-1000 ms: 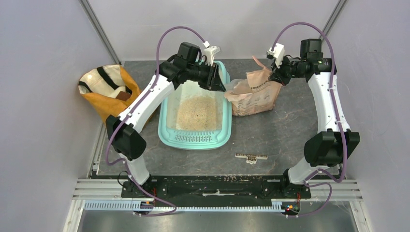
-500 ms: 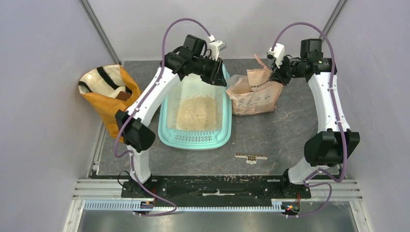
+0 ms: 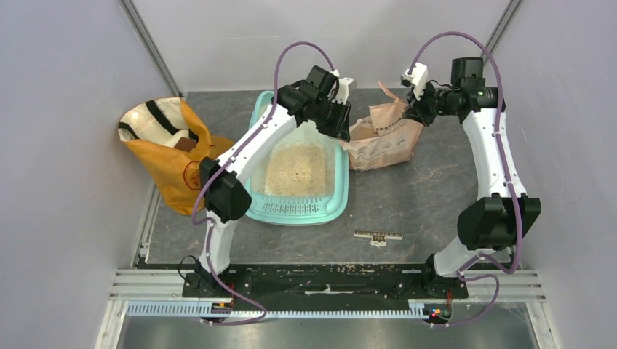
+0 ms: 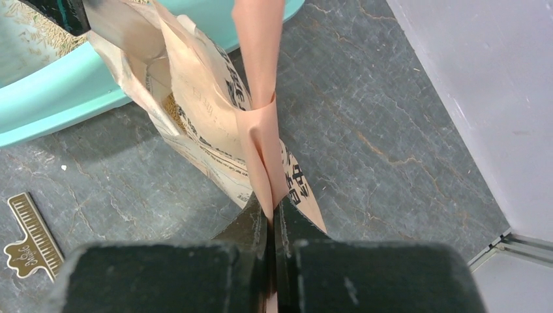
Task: Fill the litter box with clean litter
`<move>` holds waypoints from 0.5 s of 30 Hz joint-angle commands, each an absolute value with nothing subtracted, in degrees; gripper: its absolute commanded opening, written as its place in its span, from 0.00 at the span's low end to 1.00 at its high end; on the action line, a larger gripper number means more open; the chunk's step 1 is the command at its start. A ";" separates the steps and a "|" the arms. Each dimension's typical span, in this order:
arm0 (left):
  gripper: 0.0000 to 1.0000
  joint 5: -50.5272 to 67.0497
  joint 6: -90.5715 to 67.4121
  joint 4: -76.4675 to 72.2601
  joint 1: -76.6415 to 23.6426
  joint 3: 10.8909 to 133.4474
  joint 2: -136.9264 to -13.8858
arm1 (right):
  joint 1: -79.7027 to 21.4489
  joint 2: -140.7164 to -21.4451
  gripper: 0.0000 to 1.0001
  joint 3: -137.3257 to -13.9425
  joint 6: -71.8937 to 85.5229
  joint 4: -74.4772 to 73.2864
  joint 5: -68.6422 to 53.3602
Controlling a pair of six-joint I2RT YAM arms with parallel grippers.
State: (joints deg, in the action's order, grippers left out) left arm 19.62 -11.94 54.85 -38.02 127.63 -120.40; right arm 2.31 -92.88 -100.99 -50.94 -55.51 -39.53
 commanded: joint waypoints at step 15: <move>0.02 6.66 -24.74 59.15 -42.63 136.14 -133.77 | 1.58 -92.06 0.00 -104.49 -48.49 -45.18 -46.80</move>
State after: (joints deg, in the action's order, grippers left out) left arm 10.68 -20.49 56.66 -42.17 134.63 -129.47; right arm 2.02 -94.15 -100.97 -50.52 -54.37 -40.01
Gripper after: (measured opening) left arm 0.335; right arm 0.030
